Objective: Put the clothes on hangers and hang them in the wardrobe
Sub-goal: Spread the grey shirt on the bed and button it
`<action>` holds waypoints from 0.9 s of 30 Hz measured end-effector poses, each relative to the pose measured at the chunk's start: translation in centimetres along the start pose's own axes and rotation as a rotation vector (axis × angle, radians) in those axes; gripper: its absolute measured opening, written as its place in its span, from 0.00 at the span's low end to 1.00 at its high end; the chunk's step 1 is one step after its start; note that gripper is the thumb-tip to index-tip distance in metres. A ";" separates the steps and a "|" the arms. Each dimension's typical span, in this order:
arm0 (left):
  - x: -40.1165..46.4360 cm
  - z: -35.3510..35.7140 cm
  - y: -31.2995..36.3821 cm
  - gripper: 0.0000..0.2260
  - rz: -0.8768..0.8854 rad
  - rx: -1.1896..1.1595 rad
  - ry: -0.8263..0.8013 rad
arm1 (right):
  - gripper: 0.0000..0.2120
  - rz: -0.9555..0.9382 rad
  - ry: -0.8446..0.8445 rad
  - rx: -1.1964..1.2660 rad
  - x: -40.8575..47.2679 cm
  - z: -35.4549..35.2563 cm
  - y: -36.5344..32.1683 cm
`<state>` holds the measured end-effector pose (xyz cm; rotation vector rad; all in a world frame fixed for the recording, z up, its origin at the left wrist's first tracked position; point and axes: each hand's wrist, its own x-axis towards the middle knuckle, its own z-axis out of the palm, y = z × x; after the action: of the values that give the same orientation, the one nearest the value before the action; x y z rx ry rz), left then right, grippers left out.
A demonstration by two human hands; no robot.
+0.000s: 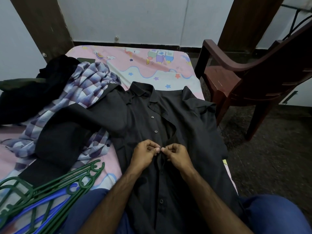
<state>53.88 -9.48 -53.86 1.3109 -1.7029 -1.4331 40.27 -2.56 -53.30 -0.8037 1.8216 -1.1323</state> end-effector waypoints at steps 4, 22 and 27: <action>0.0 0.1 -0.1 0.04 -0.014 0.005 -0.019 | 0.04 -0.003 -0.035 0.088 -0.5 -0.2 0.4; -0.7 0.0 1.2 0.05 -0.036 0.145 0.031 | 0.07 -0.107 -0.019 0.211 -1.6 -0.3 1.4; -0.1 -0.3 0.6 0.07 -0.047 0.086 -0.005 | 0.02 -0.079 0.019 0.135 -1.0 0.0 1.3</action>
<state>53.93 -9.53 -53.17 1.4024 -1.7658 -1.4044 40.59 -1.22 -54.18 -0.7936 1.7208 -1.3027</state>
